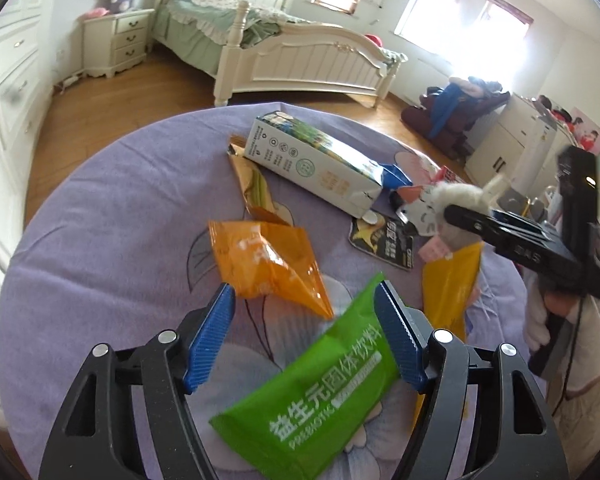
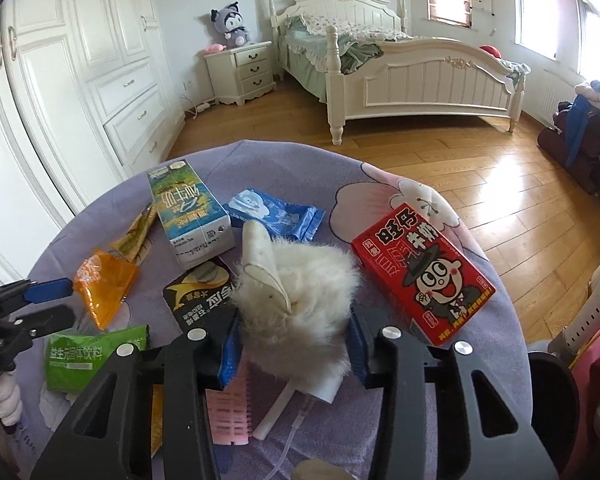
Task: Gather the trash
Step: 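Grasp the white fluffy toy with the right tool while the left grasps the orange wrapper, then carry both items to the bin and open both tools to drop them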
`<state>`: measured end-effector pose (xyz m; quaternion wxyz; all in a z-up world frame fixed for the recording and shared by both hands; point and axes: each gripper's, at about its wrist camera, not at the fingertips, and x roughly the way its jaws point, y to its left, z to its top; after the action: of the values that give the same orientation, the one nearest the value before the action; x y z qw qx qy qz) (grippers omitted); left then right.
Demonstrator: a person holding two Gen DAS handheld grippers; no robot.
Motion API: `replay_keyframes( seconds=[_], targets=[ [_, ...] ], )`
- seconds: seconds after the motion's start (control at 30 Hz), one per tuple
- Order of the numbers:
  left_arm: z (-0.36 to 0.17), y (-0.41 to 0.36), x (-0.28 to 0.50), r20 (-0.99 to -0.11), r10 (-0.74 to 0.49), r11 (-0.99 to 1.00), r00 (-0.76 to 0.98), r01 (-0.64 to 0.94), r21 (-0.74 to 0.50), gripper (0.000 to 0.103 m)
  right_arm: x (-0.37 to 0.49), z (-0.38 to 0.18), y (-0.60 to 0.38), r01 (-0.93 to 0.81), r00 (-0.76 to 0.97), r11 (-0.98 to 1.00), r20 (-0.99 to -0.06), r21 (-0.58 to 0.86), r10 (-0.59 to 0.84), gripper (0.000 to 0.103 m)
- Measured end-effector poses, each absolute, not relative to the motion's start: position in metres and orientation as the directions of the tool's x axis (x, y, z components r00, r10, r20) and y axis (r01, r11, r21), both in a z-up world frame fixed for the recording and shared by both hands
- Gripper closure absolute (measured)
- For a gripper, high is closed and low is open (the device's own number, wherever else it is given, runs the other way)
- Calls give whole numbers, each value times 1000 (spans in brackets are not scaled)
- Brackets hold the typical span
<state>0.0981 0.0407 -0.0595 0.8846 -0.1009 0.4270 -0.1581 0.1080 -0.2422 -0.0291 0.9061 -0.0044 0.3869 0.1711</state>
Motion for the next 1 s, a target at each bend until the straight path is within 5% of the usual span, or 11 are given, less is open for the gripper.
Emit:
replay_keyframes(
  seconds=[0.33, 0.4, 0.5, 0.73, 1.0],
  targets=[
    [-72, 50, 137, -750, -285, 942, 597, 28, -336, 48, 79, -9, -240, -329, 692, 934, -638, 137, 337, 61],
    [-72, 45, 138, -757, -251, 957, 603, 38, -288, 68, 81, -9, -238, -329, 688, 933, -641, 144, 341, 61],
    [-73, 49, 137, -752, -261, 954, 605, 43, -296, 81, 82, -8, -238, -329, 690, 933, -636, 149, 345, 61],
    [-33, 39, 115, -675, -329, 932, 661, 112, -345, 83, 66, -1, -262, -300, 728, 936, -589, 186, 350, 61],
    [2, -60, 95, -601, -520, 853, 607, 338, -397, 83, 44, 5, -309, -180, 799, 961, -539, 210, 268, 61]
  ],
)
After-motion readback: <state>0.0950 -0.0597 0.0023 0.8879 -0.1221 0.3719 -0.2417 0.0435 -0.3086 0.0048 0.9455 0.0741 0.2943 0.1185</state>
